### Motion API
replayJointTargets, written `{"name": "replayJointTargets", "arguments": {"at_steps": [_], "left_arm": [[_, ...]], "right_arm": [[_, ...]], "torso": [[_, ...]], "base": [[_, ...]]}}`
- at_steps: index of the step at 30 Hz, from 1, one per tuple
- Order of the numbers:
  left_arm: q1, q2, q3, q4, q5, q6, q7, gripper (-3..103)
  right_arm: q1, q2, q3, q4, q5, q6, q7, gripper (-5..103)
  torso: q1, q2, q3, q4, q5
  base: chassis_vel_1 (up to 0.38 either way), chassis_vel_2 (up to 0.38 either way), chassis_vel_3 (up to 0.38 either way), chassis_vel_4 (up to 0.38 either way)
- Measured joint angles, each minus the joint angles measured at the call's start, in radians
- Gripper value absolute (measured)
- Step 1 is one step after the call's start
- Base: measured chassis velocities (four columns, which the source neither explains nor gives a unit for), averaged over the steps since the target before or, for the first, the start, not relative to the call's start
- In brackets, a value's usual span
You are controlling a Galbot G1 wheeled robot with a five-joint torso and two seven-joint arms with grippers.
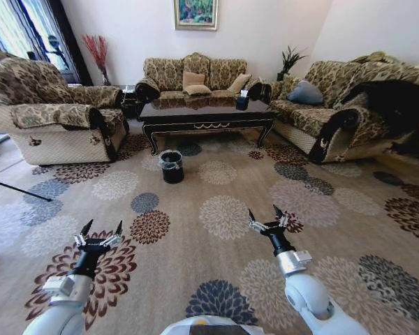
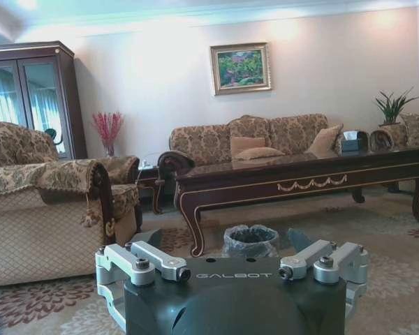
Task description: Move to the front of the table and pick up the trash from the floor, then place it into the trash bin.
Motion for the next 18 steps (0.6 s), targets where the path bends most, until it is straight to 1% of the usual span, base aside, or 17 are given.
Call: {"name": "replayJointTargets", "arguments": {"at_steps": [18], "left_arm": [[0.0, 0.0, 0.0, 0.0, 0.0, 0.0, 0.0, 100]], "right_arm": [[0.0, 0.0, 0.0, 0.0, 0.0, 0.0, 0.0, 100]], "torso": [[0.022, 0.068, 0.046, 0.0, 0.0]], "base": [[0.0, 0.0, 0.0, 0.0]]}}
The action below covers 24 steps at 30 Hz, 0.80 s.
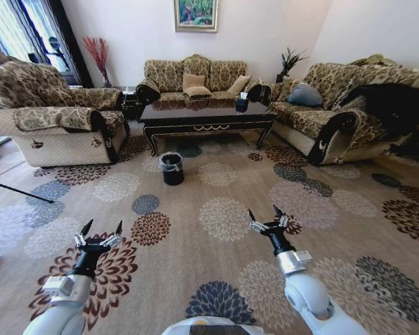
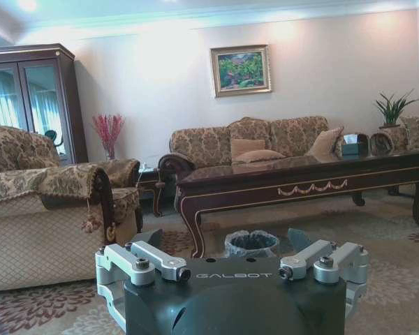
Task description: Move to the front of the table and pick up the trash from the floor, then place it into the trash bin.
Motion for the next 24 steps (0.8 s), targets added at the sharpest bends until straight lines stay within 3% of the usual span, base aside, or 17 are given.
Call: {"name": "replayJointTargets", "arguments": {"at_steps": [24], "left_arm": [[0.0, 0.0, 0.0, 0.0, 0.0, 0.0, 0.0, 100]], "right_arm": [[0.0, 0.0, 0.0, 0.0, 0.0, 0.0, 0.0, 100]], "torso": [[0.038, 0.1, 0.062, 0.0, 0.0]], "base": [[0.0, 0.0, 0.0, 0.0]]}}
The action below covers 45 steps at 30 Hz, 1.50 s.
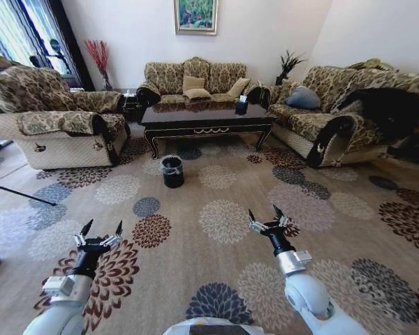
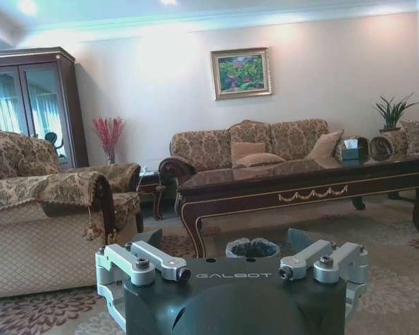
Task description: Move to the front of the table and pick up the trash from the floor, then place it into the trash bin.
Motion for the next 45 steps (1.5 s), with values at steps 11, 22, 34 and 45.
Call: {"name": "replayJointTargets", "arguments": {"at_steps": [11, 22, 34, 45], "left_arm": [[0.0, 0.0, 0.0, 0.0, 0.0, 0.0, 0.0, 100], [0.0, 0.0, 0.0, 0.0, 0.0, 0.0, 0.0, 100], [0.0, 0.0, 0.0, 0.0, 0.0, 0.0, 0.0, 100], [0.0, 0.0, 0.0, 0.0, 0.0, 0.0, 0.0, 100]], "right_arm": [[0.0, 0.0, 0.0, 0.0, 0.0, 0.0, 0.0, 100], [0.0, 0.0, 0.0, 0.0, 0.0, 0.0, 0.0, 100], [0.0, 0.0, 0.0, 0.0, 0.0, 0.0, 0.0, 100], [0.0, 0.0, 0.0, 0.0, 0.0, 0.0, 0.0, 100]], "torso": [[0.016, 0.04, 0.024, 0.0, 0.0], [0.034, 0.085, 0.051, 0.0, 0.0], [0.054, 0.135, 0.081, 0.0, 0.0], [0.075, 0.185, 0.11, 0.0, 0.0]], "base": [[0.0, 0.0, 0.0, 0.0], [0.0, 0.0, 0.0, 0.0], [0.0, 0.0, 0.0, 0.0], [0.0, 0.0, 0.0, 0.0]]}}
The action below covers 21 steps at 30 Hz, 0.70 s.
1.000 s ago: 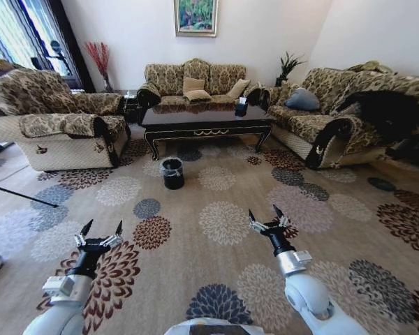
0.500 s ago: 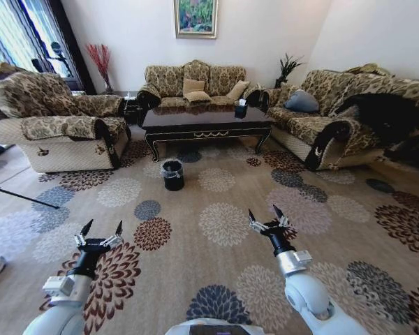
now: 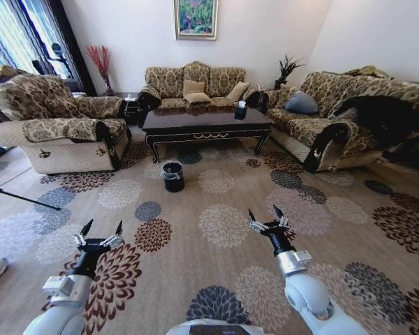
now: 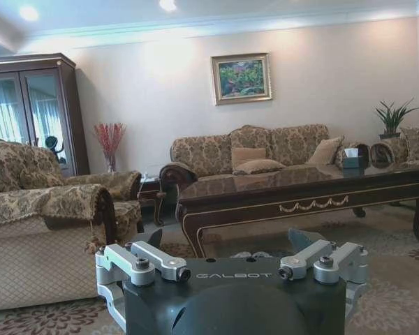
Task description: Move to the front of the table and pick up the trash from the floor, then place it into the trash bin.
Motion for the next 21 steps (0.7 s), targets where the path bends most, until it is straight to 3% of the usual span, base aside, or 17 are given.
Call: {"name": "replayJointTargets", "arguments": {"at_steps": [21], "left_arm": [[0.0, 0.0, 0.0, 0.0, 0.0, 0.0, 0.0, 100]], "right_arm": [[0.0, 0.0, 0.0, 0.0, 0.0, 0.0, 0.0, 100]], "torso": [[0.038, 0.092, 0.053, 0.0, 0.0]], "base": [[0.0, 0.0, 0.0, 0.0]]}}
